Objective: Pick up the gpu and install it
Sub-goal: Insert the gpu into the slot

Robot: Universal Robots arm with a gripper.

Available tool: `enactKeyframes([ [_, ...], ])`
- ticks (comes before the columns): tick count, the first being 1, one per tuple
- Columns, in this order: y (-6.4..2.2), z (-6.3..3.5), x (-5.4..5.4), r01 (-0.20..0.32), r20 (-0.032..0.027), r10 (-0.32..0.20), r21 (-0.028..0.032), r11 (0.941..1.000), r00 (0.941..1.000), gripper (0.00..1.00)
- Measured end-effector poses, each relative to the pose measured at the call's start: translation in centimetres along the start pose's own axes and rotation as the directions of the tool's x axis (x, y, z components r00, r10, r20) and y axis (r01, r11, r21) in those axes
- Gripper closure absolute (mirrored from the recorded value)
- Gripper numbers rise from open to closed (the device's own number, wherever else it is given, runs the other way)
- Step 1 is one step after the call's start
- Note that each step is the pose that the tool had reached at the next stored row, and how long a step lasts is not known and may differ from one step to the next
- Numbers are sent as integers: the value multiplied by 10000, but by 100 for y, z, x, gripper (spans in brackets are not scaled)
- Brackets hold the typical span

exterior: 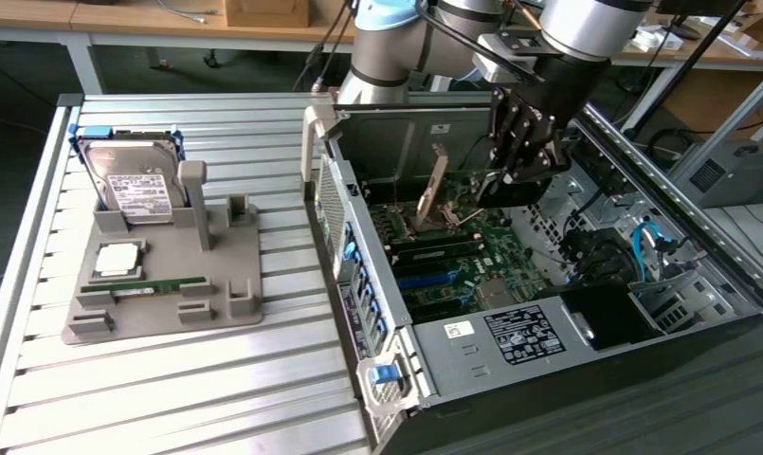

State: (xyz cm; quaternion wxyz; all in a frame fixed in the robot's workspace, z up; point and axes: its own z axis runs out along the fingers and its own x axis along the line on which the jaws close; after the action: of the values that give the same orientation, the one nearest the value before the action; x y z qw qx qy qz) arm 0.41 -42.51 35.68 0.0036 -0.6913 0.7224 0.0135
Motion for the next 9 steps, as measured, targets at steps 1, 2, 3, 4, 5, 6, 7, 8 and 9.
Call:
enactKeyframes([
  [1, 0, 5, 2, -20, 0, 20, 0, 10000, 10000, 73],
  [2, 0, 10, 6, -34, -1, 34, 0, 10000, 10000, 73],
  [3, -1, 15, 10, -40, -2, 40, 0, 10000, 10000, 73],
  [4, -1, 20, 16, -42, 0, 42, 1, 10000, 10000, 73],
  [5, -1, 24, 22, -42, -1, 42, 1, 10000, 10000, 73],
  [6, -1, 28, 31, -43, 0, 43, 1, 10000, 10000, 73],
  [7, -2, 30, 38, -43, -1, 43, 1, 10000, 10000, 73],
  [8, -1, 32, 45, -43, -1, 43, 1, 10000, 10000, 73],
  [9, 0, 35, 52, -43, -1, 43, 1, 10000, 10000, 73],
])
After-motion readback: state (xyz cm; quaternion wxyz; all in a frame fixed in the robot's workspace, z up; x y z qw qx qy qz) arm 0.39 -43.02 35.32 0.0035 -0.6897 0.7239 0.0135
